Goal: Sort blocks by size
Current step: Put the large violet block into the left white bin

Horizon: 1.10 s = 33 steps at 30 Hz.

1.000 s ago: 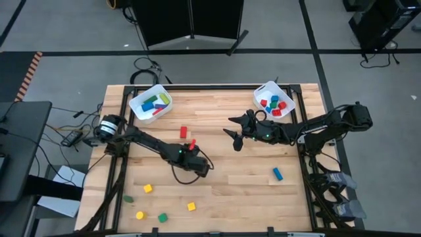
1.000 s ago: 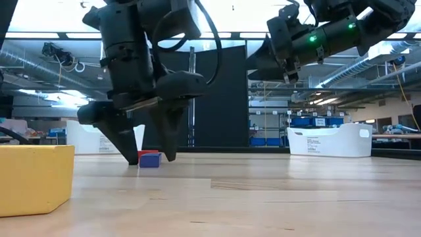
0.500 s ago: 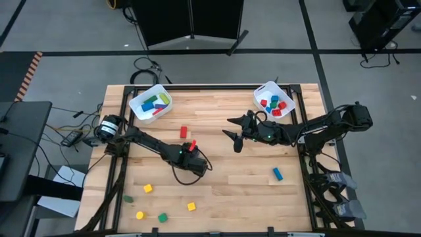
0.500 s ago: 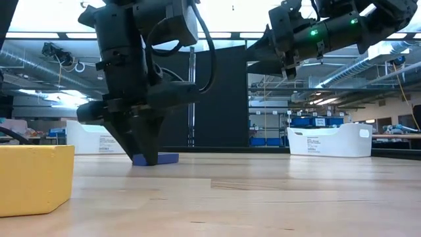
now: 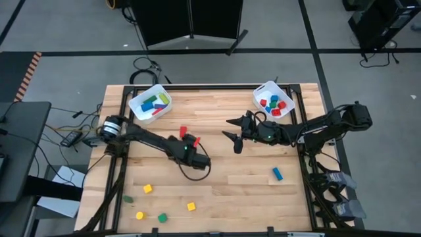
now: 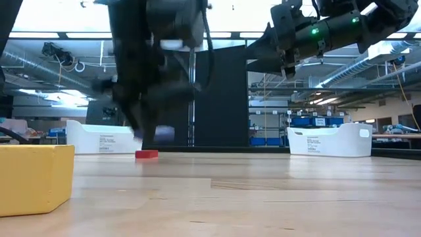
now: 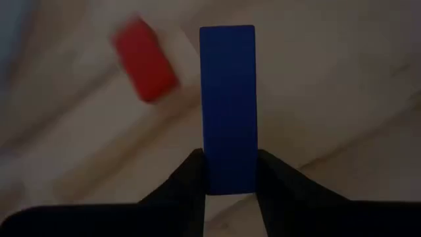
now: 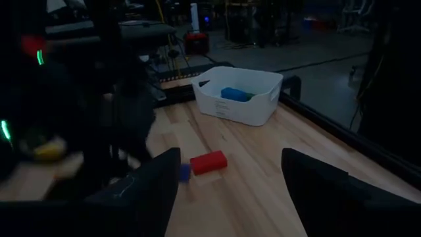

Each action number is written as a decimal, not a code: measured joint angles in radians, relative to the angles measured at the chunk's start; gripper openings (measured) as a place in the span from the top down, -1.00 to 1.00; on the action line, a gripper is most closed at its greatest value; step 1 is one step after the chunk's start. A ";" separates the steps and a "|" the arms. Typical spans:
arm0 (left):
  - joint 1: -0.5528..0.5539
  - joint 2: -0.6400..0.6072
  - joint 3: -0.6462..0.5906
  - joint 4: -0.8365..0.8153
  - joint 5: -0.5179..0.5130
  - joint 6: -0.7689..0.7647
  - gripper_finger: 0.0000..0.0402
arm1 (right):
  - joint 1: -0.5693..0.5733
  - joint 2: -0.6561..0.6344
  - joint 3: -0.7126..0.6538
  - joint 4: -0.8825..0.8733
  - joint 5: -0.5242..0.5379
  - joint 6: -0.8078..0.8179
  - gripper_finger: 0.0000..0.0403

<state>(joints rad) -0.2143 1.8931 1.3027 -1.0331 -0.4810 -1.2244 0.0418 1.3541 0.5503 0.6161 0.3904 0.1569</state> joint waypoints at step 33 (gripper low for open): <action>0.814 -0.402 -0.255 -0.061 0.061 0.559 0.48 | 0.053 -0.055 0.001 0.011 0.008 -0.071 -0.34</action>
<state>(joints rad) 0.5992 1.4914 1.0473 -1.0937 -0.4201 -0.6652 0.0947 1.2995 0.5510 0.6271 0.3985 0.0856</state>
